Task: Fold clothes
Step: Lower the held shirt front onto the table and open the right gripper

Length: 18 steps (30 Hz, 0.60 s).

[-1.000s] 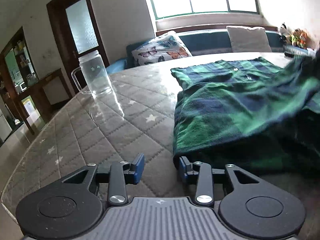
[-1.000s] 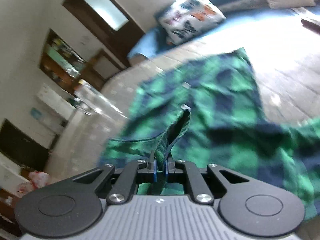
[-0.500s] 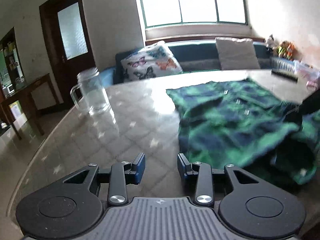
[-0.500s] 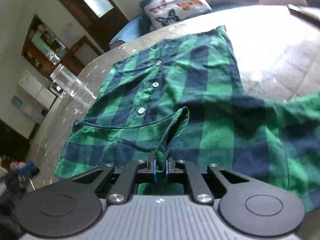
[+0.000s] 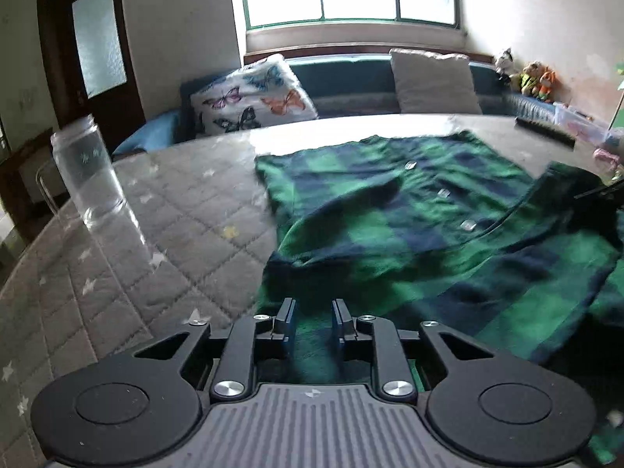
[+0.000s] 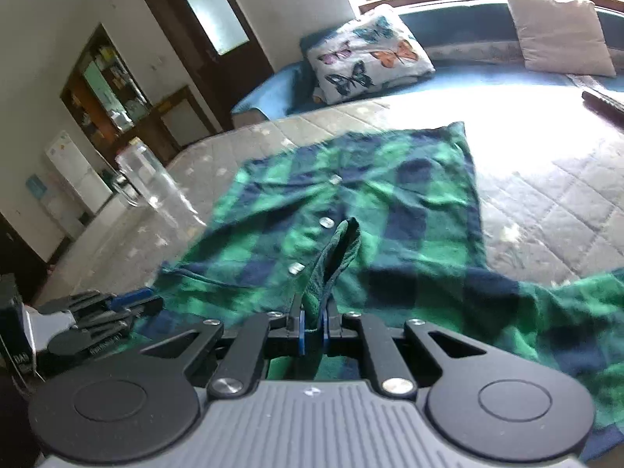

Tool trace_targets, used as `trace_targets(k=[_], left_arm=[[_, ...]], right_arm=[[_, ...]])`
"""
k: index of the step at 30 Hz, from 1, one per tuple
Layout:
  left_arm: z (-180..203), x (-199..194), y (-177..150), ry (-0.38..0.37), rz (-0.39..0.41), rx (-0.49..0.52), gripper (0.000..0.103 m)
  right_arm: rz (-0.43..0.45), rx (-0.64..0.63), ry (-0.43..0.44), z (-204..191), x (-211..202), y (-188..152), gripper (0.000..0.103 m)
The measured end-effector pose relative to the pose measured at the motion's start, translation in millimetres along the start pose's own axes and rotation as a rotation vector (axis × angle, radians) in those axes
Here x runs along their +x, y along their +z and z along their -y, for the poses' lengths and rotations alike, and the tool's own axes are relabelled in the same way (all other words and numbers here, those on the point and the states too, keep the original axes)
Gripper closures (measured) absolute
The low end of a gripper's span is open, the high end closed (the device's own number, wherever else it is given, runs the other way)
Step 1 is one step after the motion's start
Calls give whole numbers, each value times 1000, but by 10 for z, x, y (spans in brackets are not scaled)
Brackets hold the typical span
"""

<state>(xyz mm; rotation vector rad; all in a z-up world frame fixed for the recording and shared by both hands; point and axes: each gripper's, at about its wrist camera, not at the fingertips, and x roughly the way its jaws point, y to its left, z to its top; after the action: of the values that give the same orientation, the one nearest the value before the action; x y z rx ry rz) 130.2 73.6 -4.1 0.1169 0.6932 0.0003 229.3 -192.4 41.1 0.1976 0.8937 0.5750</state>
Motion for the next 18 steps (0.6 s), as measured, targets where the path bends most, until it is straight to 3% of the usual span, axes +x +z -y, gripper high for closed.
trace_targets(k=[3,6,9,14,18], left_arm=[[-69,45,-80,22,-10,0,81],[-127,19,-80,36,-12,0,79],[-119,-66,-34,35,4,7,79],[155,-243,76,-58,64,52,79],[454,-279,56,-133,79,135,77]], right_arm=[[-37,14,-34,122,81,-92,87],[-69,14,-66,199,105,-177,86],[-46,-60,-62,48,-9,-177,85],[3,-195,-49,-247,-223,-161,84],[-40,-288,24,-505,-64,-262,84]])
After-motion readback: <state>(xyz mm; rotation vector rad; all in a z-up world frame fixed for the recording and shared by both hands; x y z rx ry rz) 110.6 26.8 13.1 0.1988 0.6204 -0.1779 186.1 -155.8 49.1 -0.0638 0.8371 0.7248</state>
